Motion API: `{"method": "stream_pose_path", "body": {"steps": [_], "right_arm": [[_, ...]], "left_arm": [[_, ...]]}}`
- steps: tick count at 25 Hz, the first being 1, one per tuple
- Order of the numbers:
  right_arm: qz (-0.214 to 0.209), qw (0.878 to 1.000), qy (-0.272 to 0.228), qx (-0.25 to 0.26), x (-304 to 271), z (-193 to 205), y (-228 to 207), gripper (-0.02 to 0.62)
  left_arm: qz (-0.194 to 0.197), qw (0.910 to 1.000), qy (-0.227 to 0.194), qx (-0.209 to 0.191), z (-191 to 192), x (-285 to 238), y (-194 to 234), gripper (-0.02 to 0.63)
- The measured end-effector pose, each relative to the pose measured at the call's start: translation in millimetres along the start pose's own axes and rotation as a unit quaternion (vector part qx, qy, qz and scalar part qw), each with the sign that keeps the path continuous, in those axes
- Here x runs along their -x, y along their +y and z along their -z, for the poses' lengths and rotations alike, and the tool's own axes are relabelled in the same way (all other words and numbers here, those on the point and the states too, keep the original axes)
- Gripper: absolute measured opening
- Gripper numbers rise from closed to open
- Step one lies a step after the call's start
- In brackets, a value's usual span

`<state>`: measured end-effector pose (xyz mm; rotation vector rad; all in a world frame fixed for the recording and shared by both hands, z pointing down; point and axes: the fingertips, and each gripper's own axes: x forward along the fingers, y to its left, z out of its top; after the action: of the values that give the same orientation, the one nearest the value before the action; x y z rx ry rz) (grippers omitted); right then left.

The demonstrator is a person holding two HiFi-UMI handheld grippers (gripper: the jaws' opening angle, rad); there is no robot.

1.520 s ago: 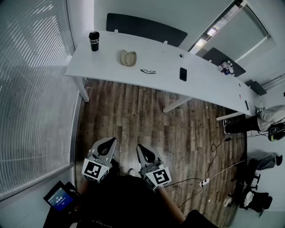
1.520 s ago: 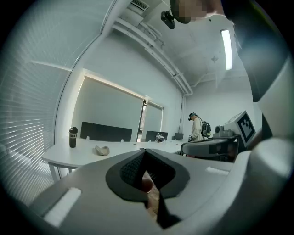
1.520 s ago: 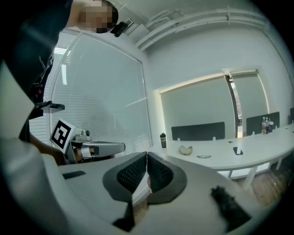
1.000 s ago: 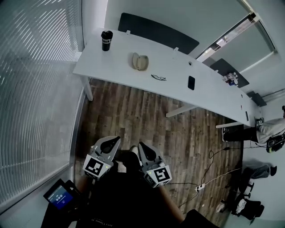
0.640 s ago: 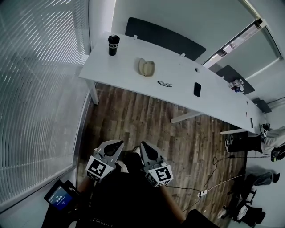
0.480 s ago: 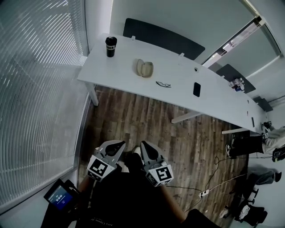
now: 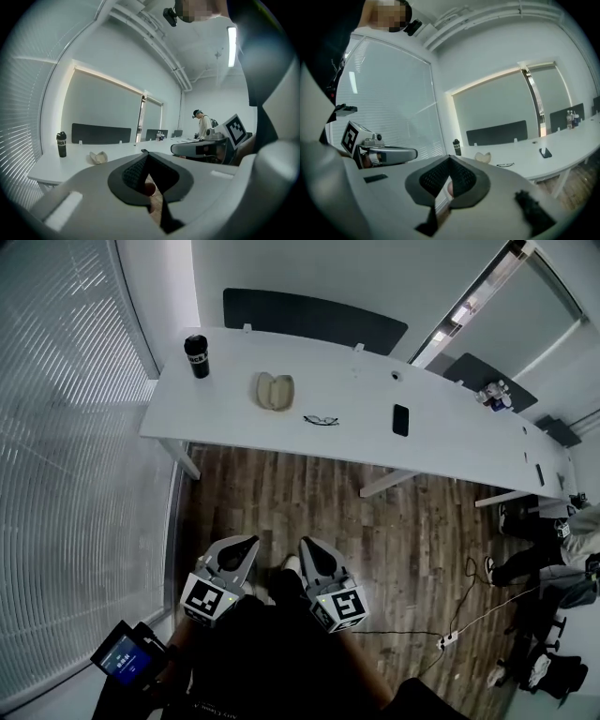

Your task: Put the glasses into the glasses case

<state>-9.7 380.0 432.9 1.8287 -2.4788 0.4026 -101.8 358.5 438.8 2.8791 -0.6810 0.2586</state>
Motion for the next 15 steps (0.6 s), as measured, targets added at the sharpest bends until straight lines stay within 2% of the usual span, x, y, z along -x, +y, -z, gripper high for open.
{"method": "stream_pose_path", "body": {"steps": [4,9,12,15], "right_arm": [[0.000,1.000,-0.013,-0.022,14.4,-7.1,-32.5,0.006],[0.001,1.000,-0.015,-0.009,22.1,-7.5,-77.8,0.006],[0.006,0.999,-0.026,-0.017,32.1,-11.1,-103.0,0.006],[-0.002,0.998,-0.041,-0.041,40.1,-13.1,-128.0,0.005]], "left_arm": [[0.016,0.9997,0.020,0.000,-2.7,-31.1,-16.1,0.005],[0.042,0.9980,0.046,0.006,0.3,-84.9,-43.3,0.005],[0.045,0.9987,0.022,0.007,-10.1,-109.1,-60.8,0.005],[0.018,0.9987,-0.005,0.047,-13.9,-129.3,-62.1,0.006]]}}
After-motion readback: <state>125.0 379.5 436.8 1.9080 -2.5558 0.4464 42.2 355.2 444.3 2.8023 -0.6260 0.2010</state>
